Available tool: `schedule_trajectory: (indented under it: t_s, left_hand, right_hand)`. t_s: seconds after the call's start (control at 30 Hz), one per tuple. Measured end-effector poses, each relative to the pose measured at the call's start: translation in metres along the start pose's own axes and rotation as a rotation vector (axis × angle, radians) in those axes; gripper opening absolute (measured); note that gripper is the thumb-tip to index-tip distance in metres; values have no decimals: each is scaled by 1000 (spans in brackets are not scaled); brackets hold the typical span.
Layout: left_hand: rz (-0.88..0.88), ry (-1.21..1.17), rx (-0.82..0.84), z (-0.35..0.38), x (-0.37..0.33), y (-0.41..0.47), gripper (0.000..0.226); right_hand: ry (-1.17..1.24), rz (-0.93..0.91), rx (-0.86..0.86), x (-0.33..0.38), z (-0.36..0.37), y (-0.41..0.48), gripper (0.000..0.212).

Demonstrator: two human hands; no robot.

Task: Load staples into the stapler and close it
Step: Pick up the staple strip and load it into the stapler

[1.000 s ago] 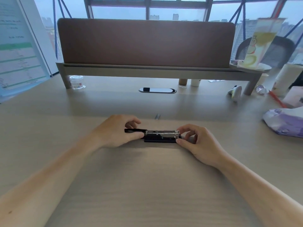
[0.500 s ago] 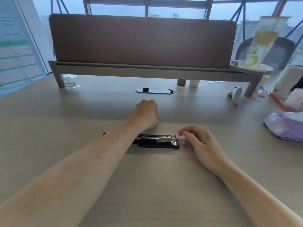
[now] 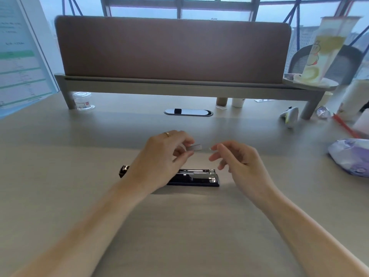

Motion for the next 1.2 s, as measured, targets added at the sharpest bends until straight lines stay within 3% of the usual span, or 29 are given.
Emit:
schedule_trajectory:
  t_s: [0.13, 0.3, 0.43, 0.6, 0.73, 0.9, 1.07, 1.2]
  left_hand:
    - [248, 155, -36, -1, -25, -9, 15]
    - [323, 238, -45, -1, -31, -12, 16]
    - [186, 99, -78, -2, -19, -9, 16]
    - [-213, -401, -71, 3, 13, -8, 10]
    - [-274, -537, -8, 16, 16, -10, 6]
    - [-305, -525, 86, 26, 14, -13, 5]
    - [-277, -313, 116, 28, 15, -15, 9]
    - [-257, -277, 155, 31, 14, -16, 9]
  right_hand:
    - [-25, -4, 87, 18, 22, 5, 24]
    - [17, -17, 108, 15, 26, 4, 20]
    - [46, -60, 101, 17, 24, 6, 15]
    - [21, -161, 71, 21, 16, -2, 7]
    - [-11, -195, 58, 21, 11, -8, 12]
    - [-160, -229, 131, 19, 5, -9, 2]
    - [-265, -246, 142, -1, -5, -17, 20]
    - [-316, -269, 196, -9, 2, -18, 22]
Point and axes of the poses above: each hand's wrist, its own y-axis towards the middle knuckle, its own z-axis out of the palm, x = y × z, the point moved 9 cm from there along y, towards the middle knuckle, and after that the axes turned 2 degrees about z, right-handed, at the moved point
